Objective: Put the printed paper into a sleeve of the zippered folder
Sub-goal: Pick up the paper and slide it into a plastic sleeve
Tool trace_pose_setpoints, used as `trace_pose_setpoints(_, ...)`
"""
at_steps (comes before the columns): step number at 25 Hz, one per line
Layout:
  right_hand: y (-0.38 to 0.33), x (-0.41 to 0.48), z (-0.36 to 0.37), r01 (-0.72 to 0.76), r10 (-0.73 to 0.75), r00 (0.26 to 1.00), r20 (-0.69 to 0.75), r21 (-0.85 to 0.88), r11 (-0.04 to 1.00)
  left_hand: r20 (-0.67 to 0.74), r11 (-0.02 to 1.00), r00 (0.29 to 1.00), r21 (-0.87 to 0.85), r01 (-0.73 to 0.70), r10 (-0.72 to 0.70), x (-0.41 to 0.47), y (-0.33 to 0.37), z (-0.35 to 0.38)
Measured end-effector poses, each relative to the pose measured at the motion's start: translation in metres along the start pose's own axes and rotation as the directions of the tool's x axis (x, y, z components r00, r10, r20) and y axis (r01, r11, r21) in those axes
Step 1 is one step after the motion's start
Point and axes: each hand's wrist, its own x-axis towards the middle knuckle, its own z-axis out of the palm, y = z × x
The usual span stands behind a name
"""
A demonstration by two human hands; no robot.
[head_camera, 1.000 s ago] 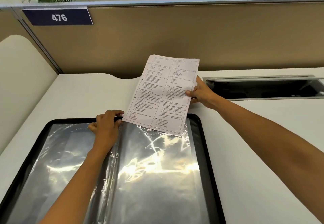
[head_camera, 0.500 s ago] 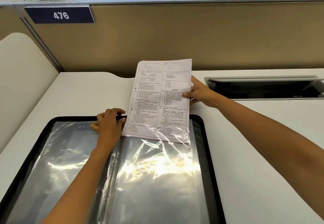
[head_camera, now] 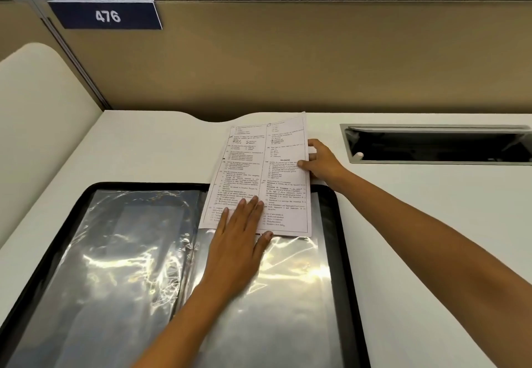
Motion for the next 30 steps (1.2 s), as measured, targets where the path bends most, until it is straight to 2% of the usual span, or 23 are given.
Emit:
trace_pose_setpoints(5, 0.000, -0.005, -0.010, 0.080, -0.073, 0.963, 0.258, -0.016, 0.997, 0.021, 0.998, 1.000, 0.069, 0.001, -0.003, 0.002, 0.000, -0.001)
trace_pose_setpoints(7, -0.002, -0.003, -0.014, 0.061, -0.052, 0.950, 0.308, -0.021, 0.998, 0.028, 0.997, 1.000, 0.081, 0.002, -0.004, 0.002, 0.000, 0.000)
trace_pose_setpoints(10, -0.003, 0.005, -0.012, -0.007, 0.007, 0.984, 0.177, -0.001, 1.000, 0.045, 0.995, 0.999, 0.095, 0.000, -0.004, 0.002, -0.001, 0.002)
trace_pose_setpoints(12, -0.002, 0.010, -0.008, -0.032, 0.027, 0.998, 0.059, 0.083, 0.996, 0.048, 0.995, 0.999, 0.098, -0.003, -0.001, 0.002, -0.001, 0.002)
trace_pose_setpoints(14, -0.003, 0.014, -0.008, -0.031, 0.029, 1.000, 0.011, 0.153, 0.988, 0.047, 0.995, 0.999, 0.098, -0.004, -0.001, 0.002, -0.001, 0.003)
trace_pose_setpoints(19, 0.002, 0.009, -0.013, 0.067, -0.069, 0.995, 0.074, 0.028, 0.997, 0.044, 0.997, 0.999, 0.077, 0.009, -0.013, 0.002, -0.001, 0.002)
trace_pose_setpoints(23, 0.009, -0.002, -0.032, 0.070, -0.074, 0.957, 0.282, 0.022, 0.997, 0.064, 0.997, 0.998, 0.075, 0.000, -0.005, 0.002, -0.001, -0.002)
trace_pose_setpoints(25, 0.008, -0.001, -0.040, 0.035, -0.034, 0.943, 0.332, 0.002, 0.999, 0.074, 0.997, 0.997, 0.079, -0.010, 0.004, 0.002, 0.001, -0.002)
trace_pose_setpoints(27, 0.006, 0.003, -0.040, -0.002, -0.002, 0.960, 0.279, 0.014, 1.000, 0.076, 0.997, 0.997, 0.073, -0.003, -0.003, 0.002, 0.002, -0.002)
trace_pose_setpoints(30, 0.001, 0.013, -0.025, -0.074, 0.050, 0.991, 0.123, 0.194, 0.978, 0.076, 0.998, 0.997, 0.068, 0.006, -0.011, 0.004, 0.002, -0.002)
